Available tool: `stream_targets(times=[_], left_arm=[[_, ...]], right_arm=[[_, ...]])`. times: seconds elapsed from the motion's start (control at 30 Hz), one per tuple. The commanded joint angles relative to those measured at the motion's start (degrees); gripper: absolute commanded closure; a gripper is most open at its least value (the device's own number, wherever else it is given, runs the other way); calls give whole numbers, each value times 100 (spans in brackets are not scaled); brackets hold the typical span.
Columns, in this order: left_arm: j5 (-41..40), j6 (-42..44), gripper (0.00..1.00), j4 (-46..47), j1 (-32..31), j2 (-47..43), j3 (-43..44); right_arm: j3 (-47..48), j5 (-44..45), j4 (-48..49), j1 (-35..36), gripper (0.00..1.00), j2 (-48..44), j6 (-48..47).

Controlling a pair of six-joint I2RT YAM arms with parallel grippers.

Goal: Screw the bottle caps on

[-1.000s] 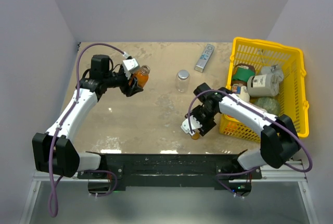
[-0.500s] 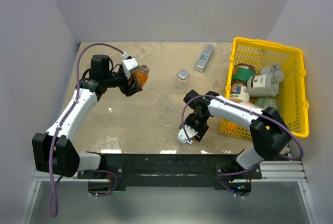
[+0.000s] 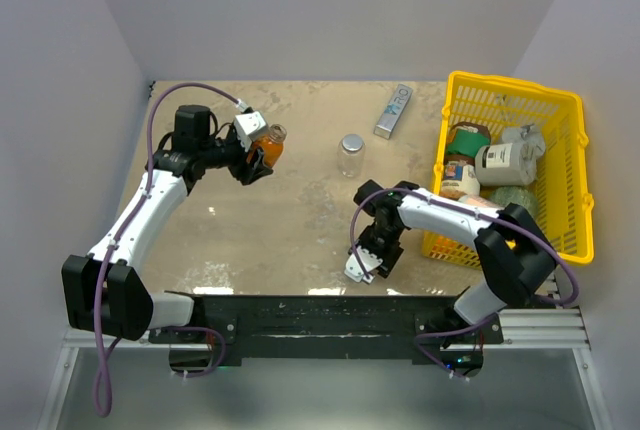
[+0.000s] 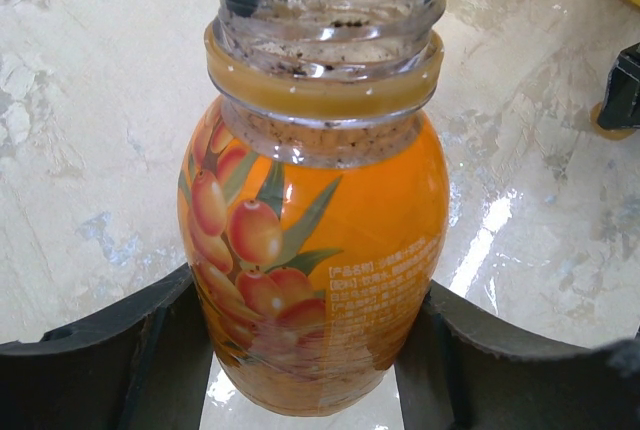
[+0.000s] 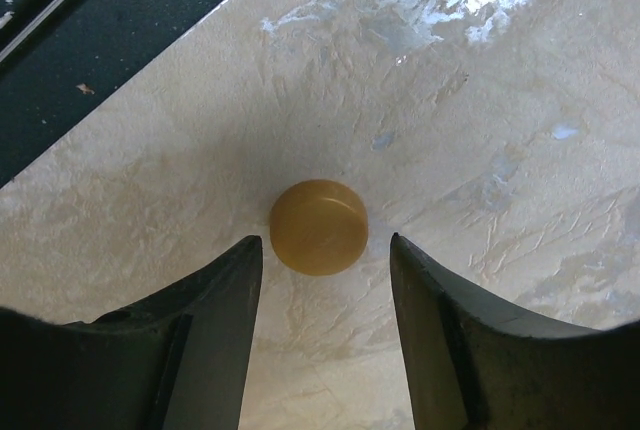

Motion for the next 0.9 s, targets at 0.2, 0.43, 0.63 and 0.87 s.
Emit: stream_targets(times=[0.2, 0.43, 0.63, 0.87], left_arm=[[-92, 10, 100, -28, 15, -76, 259], [-74, 2, 100, 8, 24, -32, 276], [-39, -25, 100, 34, 33, -23, 250], [-22, 123, 100, -62, 33, 3, 241]], right_arm=[[-34, -69, 372, 63, 49, 275, -6], [-87, 1, 345, 63, 51, 275, -41], [-262, -8, 635, 54, 56, 55, 82], [-27, -226, 575, 45, 80, 38, 555]])
